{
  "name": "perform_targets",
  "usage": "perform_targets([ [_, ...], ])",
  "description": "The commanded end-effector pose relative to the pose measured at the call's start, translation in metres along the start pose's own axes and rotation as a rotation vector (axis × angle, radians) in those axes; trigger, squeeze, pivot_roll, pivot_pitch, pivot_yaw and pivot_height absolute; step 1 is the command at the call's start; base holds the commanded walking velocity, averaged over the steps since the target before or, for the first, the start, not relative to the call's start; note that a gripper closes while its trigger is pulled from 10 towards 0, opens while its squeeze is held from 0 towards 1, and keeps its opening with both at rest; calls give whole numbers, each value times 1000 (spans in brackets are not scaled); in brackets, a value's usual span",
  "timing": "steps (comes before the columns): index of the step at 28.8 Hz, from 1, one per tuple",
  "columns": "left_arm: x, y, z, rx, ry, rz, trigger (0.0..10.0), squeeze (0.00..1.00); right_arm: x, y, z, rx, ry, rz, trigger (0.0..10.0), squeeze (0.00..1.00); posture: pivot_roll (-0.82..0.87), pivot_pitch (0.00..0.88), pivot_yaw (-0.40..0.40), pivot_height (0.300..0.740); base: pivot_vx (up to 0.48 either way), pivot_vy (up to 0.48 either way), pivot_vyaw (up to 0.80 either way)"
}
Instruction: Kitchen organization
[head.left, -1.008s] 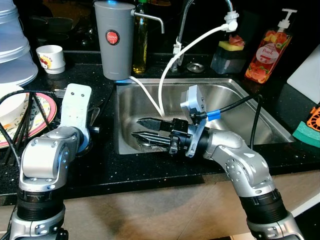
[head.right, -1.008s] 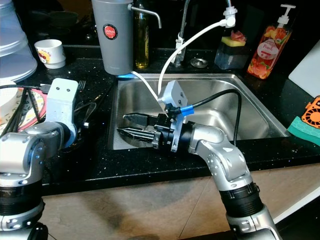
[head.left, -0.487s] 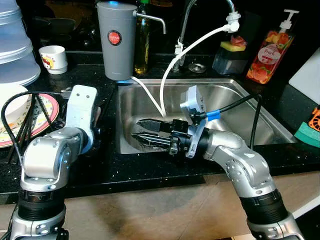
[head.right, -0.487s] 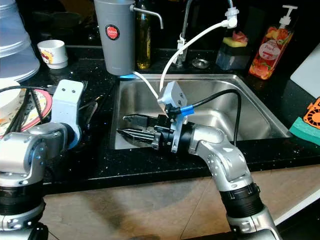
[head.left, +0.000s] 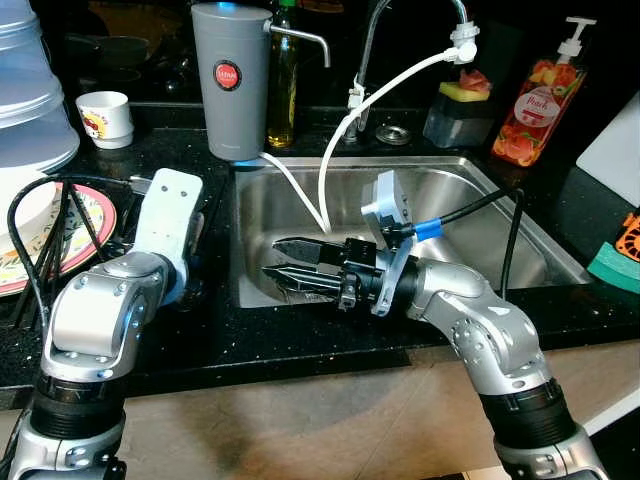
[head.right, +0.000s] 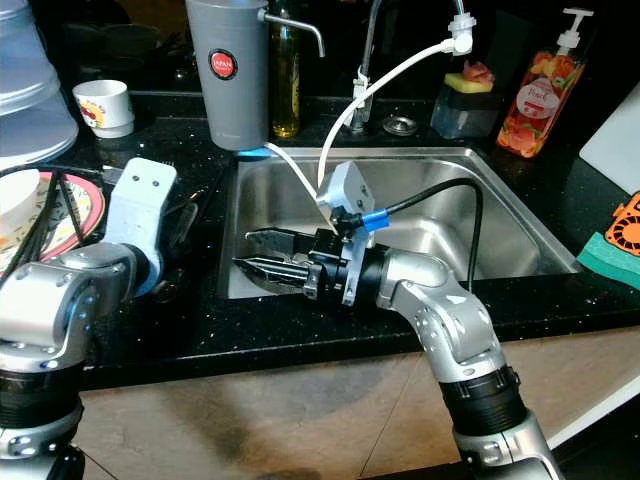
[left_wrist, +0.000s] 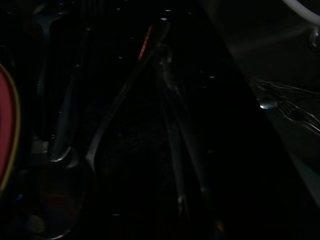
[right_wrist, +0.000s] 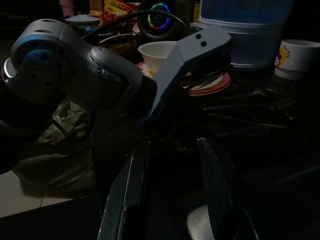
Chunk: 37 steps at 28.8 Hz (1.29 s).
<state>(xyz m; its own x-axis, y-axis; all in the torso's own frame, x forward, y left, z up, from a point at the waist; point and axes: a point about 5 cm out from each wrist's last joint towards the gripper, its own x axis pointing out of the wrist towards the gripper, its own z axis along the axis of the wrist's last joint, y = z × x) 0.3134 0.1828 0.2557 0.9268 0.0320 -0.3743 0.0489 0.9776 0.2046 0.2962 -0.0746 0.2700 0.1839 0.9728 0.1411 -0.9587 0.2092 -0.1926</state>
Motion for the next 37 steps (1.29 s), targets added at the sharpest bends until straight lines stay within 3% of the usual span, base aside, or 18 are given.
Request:
perform_targets([
  [1, 1, 2, -1, 2, 10, 17, 10000, 1000, -1, 3, 3, -9, -8, 12, 10000, 0, -9, 116, -30, 740, 0, 0, 0],
  [2, 1, 3, -1, 18, 15, 25, 10000, 1000, -1, 3, 4, -9, -9, 12, 10000, 0, -9, 116, -30, 740, 0, 0, 0],
  [3, 2, 5, -3, 31, 23, 35, 10000, 835, -1, 3, 4, -8, -10, 13, 10000, 0, -9, 116, -30, 740, 0, 0, 0],
  [4, 2, 5, -3, 31, 23, 35, 10000, 835, -1, 3, 4, -8, -10, 13, 10000, 0, -9, 116, -30, 740, 0, 0, 0],
  [5, 2, 6, -5, 47, 37, 45, 10000, 0, -1, 3, 4, -8, -10, 13, 10000, 0, -10, 116, -30, 740, 0, 0, 0],
  [16, 3, 6, -8, 83, 48, 44, 10000, 0, -2, 3, 4, -7, -7, 16, 10000, 0, -9, 115, -30, 740, 0, 0, 0],
  [17, 3, 4, -9, 75, 51, 27, 3490, 0, -2, 4, 3, -8, -6, 16, 10000, 0, -9, 114, -29, 740, 0, 0, 0],
  [18, 3, 2, -10, 62, 52, 7, 0, 0, -2, 4, 3, -8, -6, 17, 10000, 0, -9, 114, -29, 740, 0, 0, 0],
  [28, 1, -5, -9, 22, 48, -45, 0, 0, -1, 5, 3, -10, -3, 20, 10000, 0, -9, 104, -27, 740, 0, 0, 0],
  [33, 0, -1, -3, 16, 12, -7, 0, 0, -2, 5, 3, -11, -5, 19, 10000, 0, -8, 101, -27, 740, 0, 0, 0],
  [37, -1, 12, 15, 17, -106, 99, 0, 0, -1, 5, 4, -12, -7, 20, 10000, 0, -7, 105, -27, 740, 0, 0, 0],
])
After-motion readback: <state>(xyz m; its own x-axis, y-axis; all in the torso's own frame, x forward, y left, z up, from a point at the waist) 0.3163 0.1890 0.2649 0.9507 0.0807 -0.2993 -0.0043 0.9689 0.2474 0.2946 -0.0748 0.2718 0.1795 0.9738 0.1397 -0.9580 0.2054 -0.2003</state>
